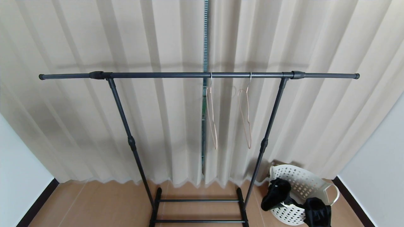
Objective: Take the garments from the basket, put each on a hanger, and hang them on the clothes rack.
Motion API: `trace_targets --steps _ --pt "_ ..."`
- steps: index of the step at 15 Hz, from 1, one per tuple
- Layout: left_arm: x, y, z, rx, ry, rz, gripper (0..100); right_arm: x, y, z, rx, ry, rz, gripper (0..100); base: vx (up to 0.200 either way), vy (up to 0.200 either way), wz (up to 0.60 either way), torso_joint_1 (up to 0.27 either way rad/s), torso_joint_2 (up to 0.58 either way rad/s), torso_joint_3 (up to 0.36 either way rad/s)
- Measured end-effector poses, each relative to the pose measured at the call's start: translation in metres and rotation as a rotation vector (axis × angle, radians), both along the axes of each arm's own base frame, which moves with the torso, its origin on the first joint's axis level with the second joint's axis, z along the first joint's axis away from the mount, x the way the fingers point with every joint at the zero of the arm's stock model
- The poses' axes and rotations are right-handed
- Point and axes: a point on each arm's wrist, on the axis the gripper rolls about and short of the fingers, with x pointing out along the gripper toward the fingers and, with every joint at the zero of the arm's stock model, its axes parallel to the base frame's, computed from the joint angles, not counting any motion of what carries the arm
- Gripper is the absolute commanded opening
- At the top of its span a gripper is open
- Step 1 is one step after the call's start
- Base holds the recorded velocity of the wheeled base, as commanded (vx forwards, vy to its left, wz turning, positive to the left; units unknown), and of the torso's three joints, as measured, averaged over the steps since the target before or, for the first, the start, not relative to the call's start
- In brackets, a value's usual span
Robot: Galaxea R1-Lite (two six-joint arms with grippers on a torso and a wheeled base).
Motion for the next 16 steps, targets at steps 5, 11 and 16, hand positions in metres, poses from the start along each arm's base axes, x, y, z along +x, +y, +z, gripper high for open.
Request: trace_targets --steps 5,11,16 --pt "0.0 0.0 0.0 0.0 0.0 0.0 100 0.0 0.0 0.0 0.002 0.0 -0.001 100 0.0 0.0 0.0 0.0 0.0 0.0" --pt "0.0 0.0 0.0 0.0 0.0 0.0 100 0.0 -0.0001 0.0 0.009 0.001 -0.006 100 0.0 0.0 0.0 0.0 0.0 0.0" --pt "0.0 0.0 0.0 0.0 0.0 0.0 100 0.0 -0.0002 0.0 0.011 0.001 -0.007 100 0.0 0.0 0.0 0.0 0.0 0.0"
